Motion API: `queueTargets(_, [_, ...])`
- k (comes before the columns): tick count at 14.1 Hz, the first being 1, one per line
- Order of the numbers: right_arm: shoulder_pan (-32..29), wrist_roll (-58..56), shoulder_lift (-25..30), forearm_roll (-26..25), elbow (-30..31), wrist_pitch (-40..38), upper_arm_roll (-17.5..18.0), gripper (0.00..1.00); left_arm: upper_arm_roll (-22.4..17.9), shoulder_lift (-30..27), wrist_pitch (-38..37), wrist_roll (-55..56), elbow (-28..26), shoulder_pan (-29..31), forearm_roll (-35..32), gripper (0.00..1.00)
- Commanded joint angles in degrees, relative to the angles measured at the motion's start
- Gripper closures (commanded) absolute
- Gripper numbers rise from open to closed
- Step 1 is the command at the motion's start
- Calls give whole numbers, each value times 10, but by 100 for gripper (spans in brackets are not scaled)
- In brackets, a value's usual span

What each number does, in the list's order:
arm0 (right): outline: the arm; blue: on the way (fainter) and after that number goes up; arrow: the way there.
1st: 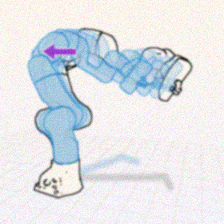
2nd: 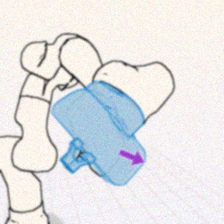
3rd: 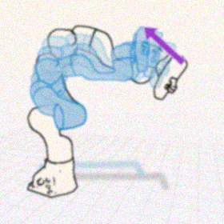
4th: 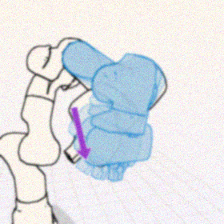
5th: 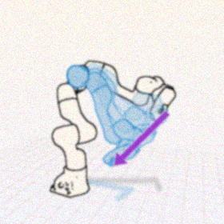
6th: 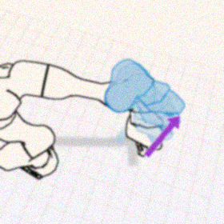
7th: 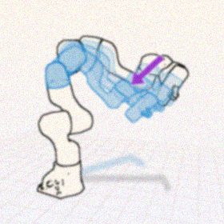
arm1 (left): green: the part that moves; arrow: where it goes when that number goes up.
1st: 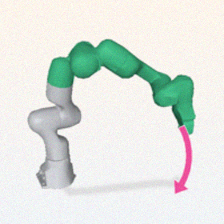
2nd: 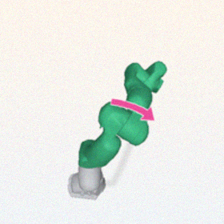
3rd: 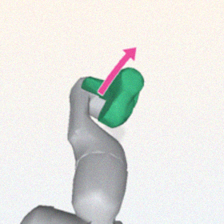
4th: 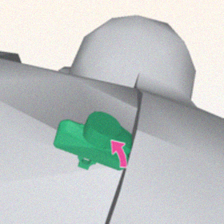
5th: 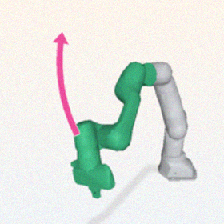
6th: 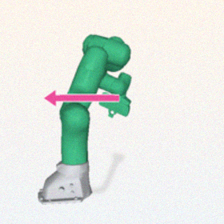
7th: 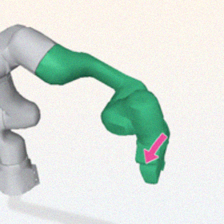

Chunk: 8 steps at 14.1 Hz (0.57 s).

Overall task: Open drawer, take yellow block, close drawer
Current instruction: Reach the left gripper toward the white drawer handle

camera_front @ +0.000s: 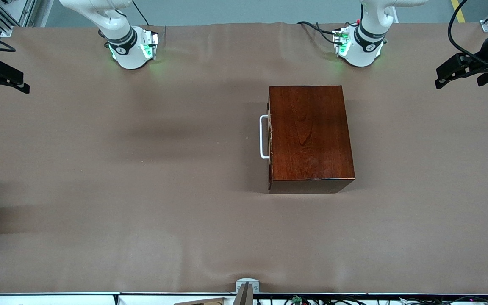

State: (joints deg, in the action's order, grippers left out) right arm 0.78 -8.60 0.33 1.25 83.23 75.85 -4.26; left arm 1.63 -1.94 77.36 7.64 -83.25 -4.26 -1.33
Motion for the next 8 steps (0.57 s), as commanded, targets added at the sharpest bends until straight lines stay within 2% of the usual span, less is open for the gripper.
queueTargets(1, [-10, 0, -1, 1, -3, -4, 7, 0, 1, -5, -8, 3, 6, 5, -14, 0])
queueTargets(6, [-10, 0, -1, 1, -3, -4, 7, 0, -1, -3, -9, -3, 7, 4, -15, 0])
queueTargets(8, [-11, 0, 0, 1, -3, -4, 7, 0, 20, 4, -10, 5, 7, -14, -9, 0])
